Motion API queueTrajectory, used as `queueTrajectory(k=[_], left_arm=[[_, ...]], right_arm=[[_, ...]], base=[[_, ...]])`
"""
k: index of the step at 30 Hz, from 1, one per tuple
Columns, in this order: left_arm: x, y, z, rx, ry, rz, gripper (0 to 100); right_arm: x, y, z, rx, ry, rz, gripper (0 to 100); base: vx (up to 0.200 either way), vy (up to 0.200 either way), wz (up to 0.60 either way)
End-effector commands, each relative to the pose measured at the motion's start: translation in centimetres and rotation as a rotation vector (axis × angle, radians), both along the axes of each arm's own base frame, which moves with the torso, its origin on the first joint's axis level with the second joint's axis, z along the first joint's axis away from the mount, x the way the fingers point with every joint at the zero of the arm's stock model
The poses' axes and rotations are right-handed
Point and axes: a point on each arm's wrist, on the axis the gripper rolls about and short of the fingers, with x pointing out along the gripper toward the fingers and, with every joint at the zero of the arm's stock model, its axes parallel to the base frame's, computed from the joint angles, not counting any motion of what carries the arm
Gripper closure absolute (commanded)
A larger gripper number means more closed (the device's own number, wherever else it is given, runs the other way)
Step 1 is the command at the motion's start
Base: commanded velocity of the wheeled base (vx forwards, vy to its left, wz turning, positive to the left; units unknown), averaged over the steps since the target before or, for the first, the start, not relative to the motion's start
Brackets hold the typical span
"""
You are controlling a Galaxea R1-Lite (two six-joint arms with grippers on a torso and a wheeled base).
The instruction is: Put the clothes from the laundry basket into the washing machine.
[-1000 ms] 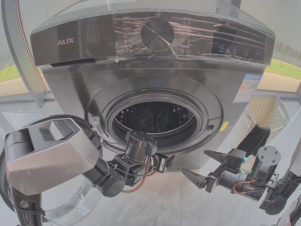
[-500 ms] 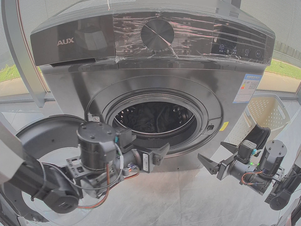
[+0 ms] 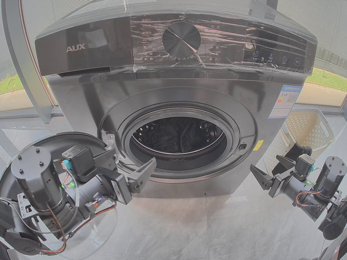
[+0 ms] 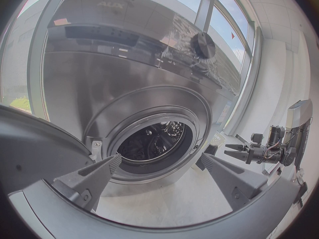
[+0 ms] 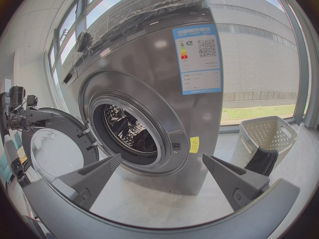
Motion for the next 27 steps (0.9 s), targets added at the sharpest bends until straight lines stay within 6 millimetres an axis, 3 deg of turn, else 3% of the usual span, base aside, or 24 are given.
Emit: queueTrajectory(k=[1, 5, 7, 15, 21, 27], left_arm=[[-1.6, 1.7, 0.5, -0.022, -0.030, 0.007, 0], [-2.3, 2.5, 0.6, -0.020, -0.044, 0.018, 0], [-2.7, 3.8, 0.9, -0.018, -0.073, 0.051, 0], [-4.0, 6.2, 0.2, 0.016, -0.091, 0.107, 0], [-5.8, 8.9, 0.2, 0.020, -0.149, 0.192, 0], [-7.4, 11.2, -1.3, 0.053, -0.158, 0.288, 0]], right_arm=[[-0.9, -1.3, 1.2, 0.025, -0.049, -0.027, 0], [-1.1, -2.3, 1.0, 0.018, -0.038, -0.068, 0], [-1.7, -2.8, 0.3, 0.006, -0.005, -0.068, 0], [-2.7, -3.2, 1.3, 0.027, -0.035, -0.073, 0], [-5.9, -4.7, 2.3, -0.005, -0.023, -0.073, 0], [-10.0, -6.9, 2.2, -0.036, 0.010, -0.153, 0]], base=[[-0.200, 0.000, 0.00], [-0.200, 0.000, 0.00], [-0.200, 0.000, 0.00], [-0.200, 0.000, 0.00], [-0.200, 0.000, 0.00], [0.000, 0.000, 0.00]])
